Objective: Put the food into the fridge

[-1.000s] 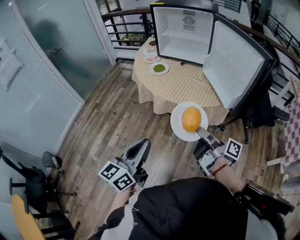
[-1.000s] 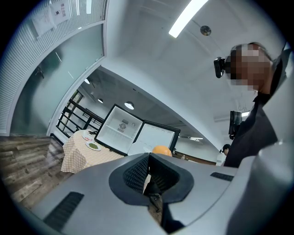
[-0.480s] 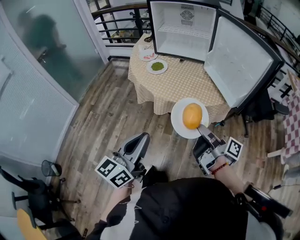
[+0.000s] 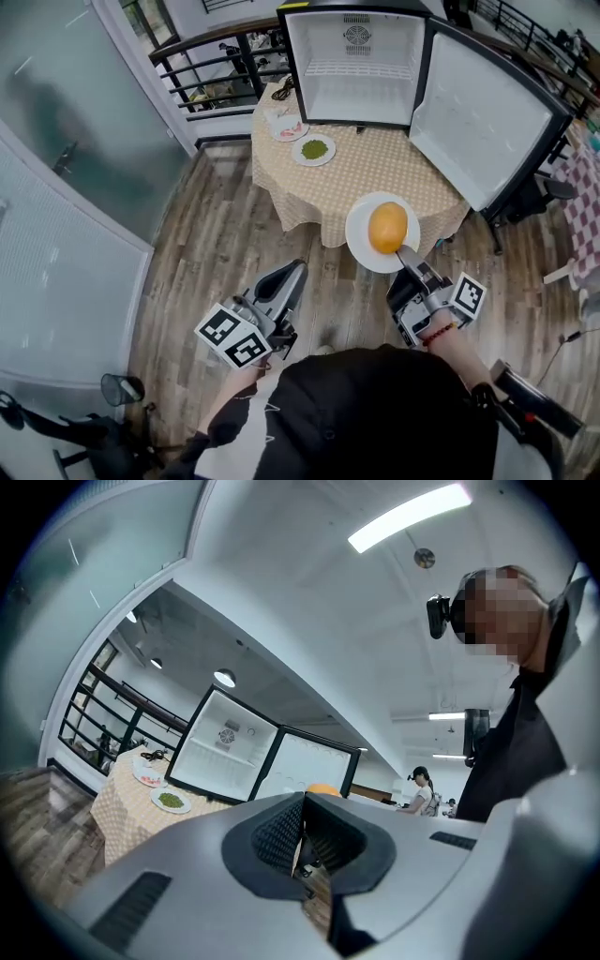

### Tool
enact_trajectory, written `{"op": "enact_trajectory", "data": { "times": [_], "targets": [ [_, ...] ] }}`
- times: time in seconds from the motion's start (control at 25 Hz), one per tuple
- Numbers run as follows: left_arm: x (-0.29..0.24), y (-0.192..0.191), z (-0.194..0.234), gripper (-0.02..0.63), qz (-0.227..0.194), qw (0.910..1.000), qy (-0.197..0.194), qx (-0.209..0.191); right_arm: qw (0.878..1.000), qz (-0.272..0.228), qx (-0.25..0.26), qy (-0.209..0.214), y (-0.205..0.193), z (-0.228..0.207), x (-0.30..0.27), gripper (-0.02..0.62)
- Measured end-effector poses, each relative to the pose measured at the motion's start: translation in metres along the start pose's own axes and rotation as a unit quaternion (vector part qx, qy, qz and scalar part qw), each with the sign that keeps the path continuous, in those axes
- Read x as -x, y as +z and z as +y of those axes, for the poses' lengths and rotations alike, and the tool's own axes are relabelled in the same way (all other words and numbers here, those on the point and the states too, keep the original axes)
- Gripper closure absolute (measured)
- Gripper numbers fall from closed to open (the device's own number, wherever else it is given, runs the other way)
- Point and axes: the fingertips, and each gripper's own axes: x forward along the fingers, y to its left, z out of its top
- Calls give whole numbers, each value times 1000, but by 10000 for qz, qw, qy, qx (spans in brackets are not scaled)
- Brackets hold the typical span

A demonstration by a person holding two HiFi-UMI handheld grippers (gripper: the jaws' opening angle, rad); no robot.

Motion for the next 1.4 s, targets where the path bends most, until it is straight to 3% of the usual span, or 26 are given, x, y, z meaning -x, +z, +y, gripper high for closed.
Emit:
{"op": "enact_trajectory", "data": {
  "times": [0.56, 0.76, 0.92, 1.4],
  "targets": [
    [8, 9, 51, 594, 237, 9974, -639, 233, 9958, -872, 270, -82, -9, 0, -17, 563],
    [6, 8, 57, 594, 304, 9962, -802, 111, 9942, -999, 359, -142, -16, 0, -15, 563],
    [3, -2, 53, 594, 391, 9946, -934, 239, 9937, -1015, 374, -280, -18, -5, -8, 563],
    [-11, -6, 82, 594, 363, 9958, -716, 431, 9942, -948, 297, -418, -4, -22, -33, 563]
  ]
}}
